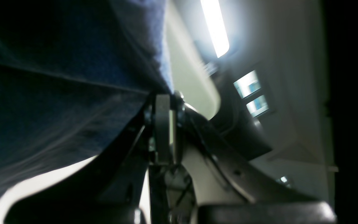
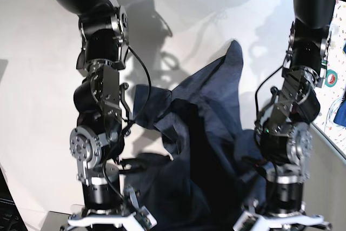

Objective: Layout the t-shirt on the table in an organized manner, then fold the t-shirt properly
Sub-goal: 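Raise the t-shirt high with both grippers and swing it across the table, then lay the t-shirt down on the table and open both grippers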

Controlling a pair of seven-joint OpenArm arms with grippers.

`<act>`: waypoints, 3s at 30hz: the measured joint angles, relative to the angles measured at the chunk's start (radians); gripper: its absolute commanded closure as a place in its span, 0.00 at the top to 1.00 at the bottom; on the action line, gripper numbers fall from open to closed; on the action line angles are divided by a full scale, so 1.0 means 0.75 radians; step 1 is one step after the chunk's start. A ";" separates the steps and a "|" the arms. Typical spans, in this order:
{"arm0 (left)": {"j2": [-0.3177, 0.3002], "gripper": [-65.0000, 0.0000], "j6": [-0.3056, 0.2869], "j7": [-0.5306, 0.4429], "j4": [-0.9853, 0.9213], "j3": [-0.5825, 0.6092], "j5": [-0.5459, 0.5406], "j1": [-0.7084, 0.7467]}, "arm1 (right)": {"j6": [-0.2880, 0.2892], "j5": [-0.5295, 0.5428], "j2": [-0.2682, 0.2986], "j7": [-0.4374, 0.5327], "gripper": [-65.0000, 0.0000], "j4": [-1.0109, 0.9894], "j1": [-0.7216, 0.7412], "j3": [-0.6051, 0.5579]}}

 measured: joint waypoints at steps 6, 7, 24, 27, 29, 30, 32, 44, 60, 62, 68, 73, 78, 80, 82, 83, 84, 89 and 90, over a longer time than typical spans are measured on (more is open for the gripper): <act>0.000 0.00 -0.001 -0.004 0.003 -0.030 0.000 -0.172 | 0.000 0.002 -0.008 0.006 0.00 0.001 0.163 -0.006; 0.001 0.00 -0.002 -0.006 0.004 -0.037 -0.007 -0.199 | -0.001 0.001 -0.008 0.003 0.00 0.001 0.193 -0.006; -0.048 0.00 0.007 -0.184 0.014 -0.367 0.010 -0.480 | -0.292 -0.003 -0.011 0.001 0.00 0.016 0.516 -0.430; -0.105 0.00 0.006 -0.194 0.014 -0.455 0.005 -0.458 | -0.301 -0.002 -0.004 0.020 0.00 0.031 0.440 -0.473; -0.138 0.00 0.025 -0.210 0.018 -0.527 0.010 -0.392 | -0.302 0.012 -0.002 0.012 0.00 0.029 0.344 -0.547; -0.142 0.00 0.027 -0.199 0.018 -0.549 0.016 -0.363 | -0.302 0.045 -0.002 -0.007 0.00 0.027 0.288 -0.579; -0.161 0.00 0.022 -0.145 0.004 -0.594 -0.002 -0.316 | -0.289 0.149 0.004 -0.017 0.00 0.017 0.145 -0.664; 0.017 0.00 0.026 -0.161 0.003 -0.453 -0.128 0.056 | -0.281 0.314 0.013 0.226 0.00 -0.009 -0.592 -1.003; 0.425 0.00 0.019 -0.242 -0.425 0.228 -0.133 0.470 | -0.370 0.399 0.274 0.521 0.00 0.346 -1.419 -0.427; 0.454 0.00 0.013 -0.299 -0.492 0.263 -0.131 0.468 | -0.445 0.463 0.339 0.546 0.00 0.346 -1.504 -0.326; 0.528 0.00 0.009 -0.368 -0.598 0.280 -0.132 0.483 | -0.508 0.673 0.398 0.549 0.00 0.343 -1.618 -0.096; 0.543 0.33 -0.028 -0.354 -0.656 0.393 -0.114 0.490 | -0.508 0.858 0.395 0.548 0.00 0.313 -1.648 0.127; 0.581 0.59 -0.015 -0.361 -0.668 0.536 -0.140 0.532 | -0.512 1.013 0.398 0.549 0.00 0.309 -1.641 0.254; 0.583 0.60 0.053 -0.352 -0.653 0.520 -0.135 0.542 | -0.506 1.023 0.395 0.546 0.00 0.309 -1.634 0.269; 0.575 0.60 0.069 -0.348 -0.608 0.500 -0.131 0.547 | -0.506 1.024 0.394 0.548 0.00 0.309 -1.616 0.290; 0.573 0.60 0.066 -0.328 -0.569 0.481 -0.131 0.553 | -0.506 1.024 0.394 0.550 0.00 0.309 -1.605 0.305; 0.573 0.60 0.066 -0.296 -0.514 0.454 -0.136 0.564 | -0.507 1.025 0.394 0.548 0.00 0.310 -1.592 0.316; 0.584 0.60 0.066 -0.245 -0.217 0.286 -0.137 0.676 | -0.505 1.023 0.380 0.543 0.00 0.311 -1.485 0.318; 0.575 0.60 0.068 -0.244 -0.173 0.247 -0.136 0.706 | -0.501 1.024 0.357 0.522 0.00 0.312 -1.447 0.315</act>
